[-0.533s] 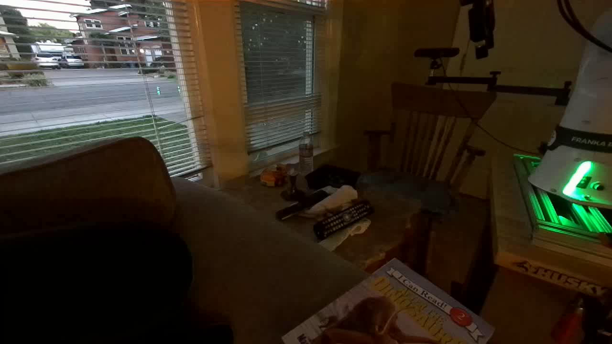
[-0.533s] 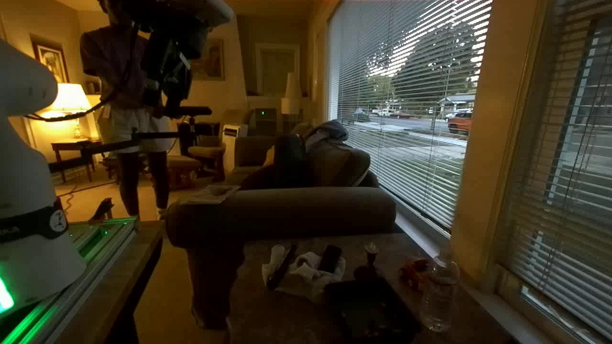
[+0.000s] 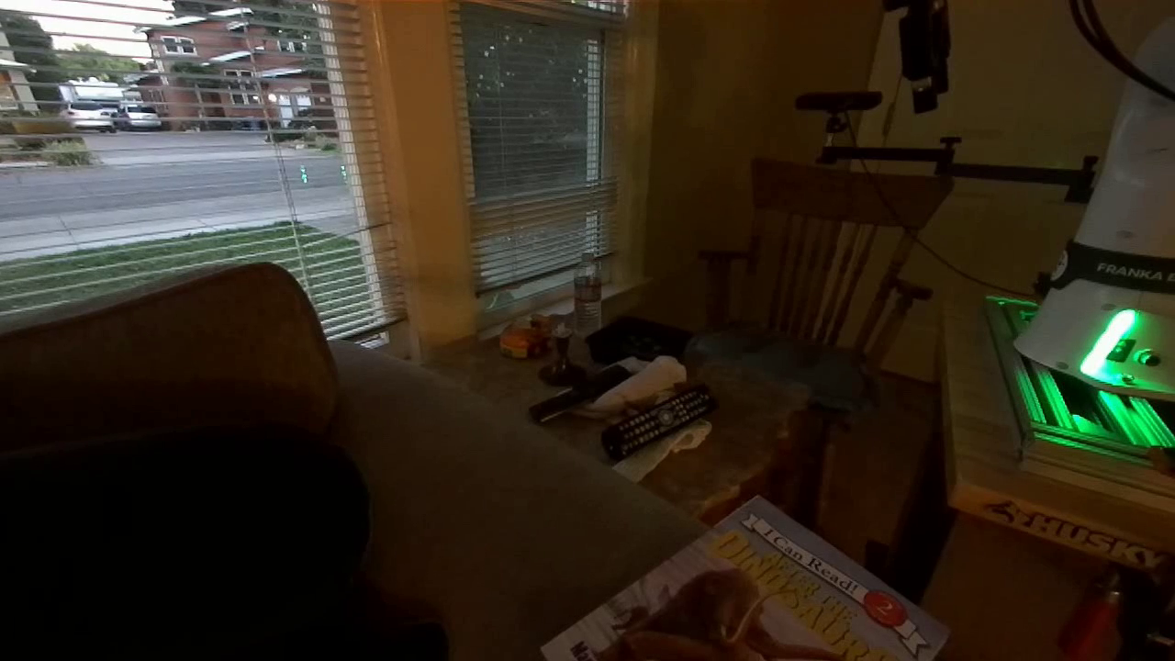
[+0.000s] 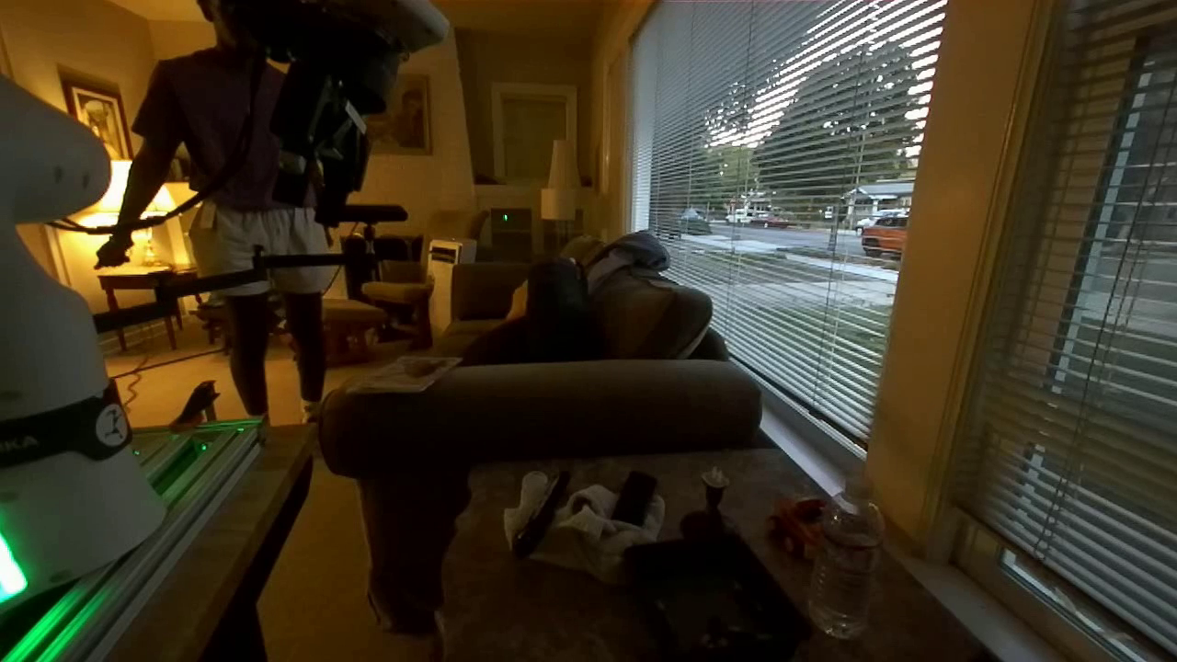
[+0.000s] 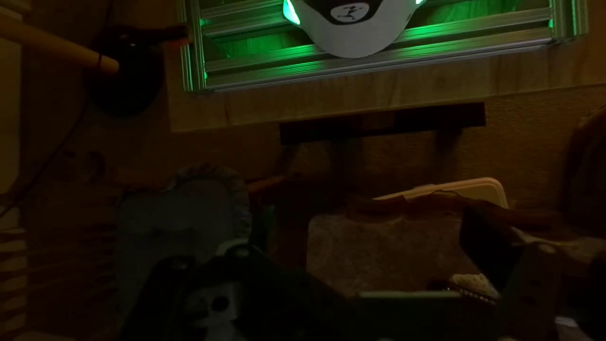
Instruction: Put the black object on the arm rest
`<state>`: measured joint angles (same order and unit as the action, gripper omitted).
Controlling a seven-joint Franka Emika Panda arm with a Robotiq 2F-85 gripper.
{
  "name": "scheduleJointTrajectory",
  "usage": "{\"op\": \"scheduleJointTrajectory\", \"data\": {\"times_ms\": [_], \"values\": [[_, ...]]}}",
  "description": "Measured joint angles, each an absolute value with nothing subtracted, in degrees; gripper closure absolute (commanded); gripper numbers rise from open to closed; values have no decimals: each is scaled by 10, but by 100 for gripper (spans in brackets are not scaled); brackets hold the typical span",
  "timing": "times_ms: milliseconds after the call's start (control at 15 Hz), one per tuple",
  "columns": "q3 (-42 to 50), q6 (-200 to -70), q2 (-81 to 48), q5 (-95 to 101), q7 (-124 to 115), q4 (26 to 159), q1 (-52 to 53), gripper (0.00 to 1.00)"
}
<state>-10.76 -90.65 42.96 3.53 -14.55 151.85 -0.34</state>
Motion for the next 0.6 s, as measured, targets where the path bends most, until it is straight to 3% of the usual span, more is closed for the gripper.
{"op": "scheduleJointTrajectory", "data": {"times_ms": [333, 600], "values": [[-107, -932, 423, 37, -146, 1519, -3, 0], [-100, -1065, 355, 45, -85, 1518, 12, 0]]}}
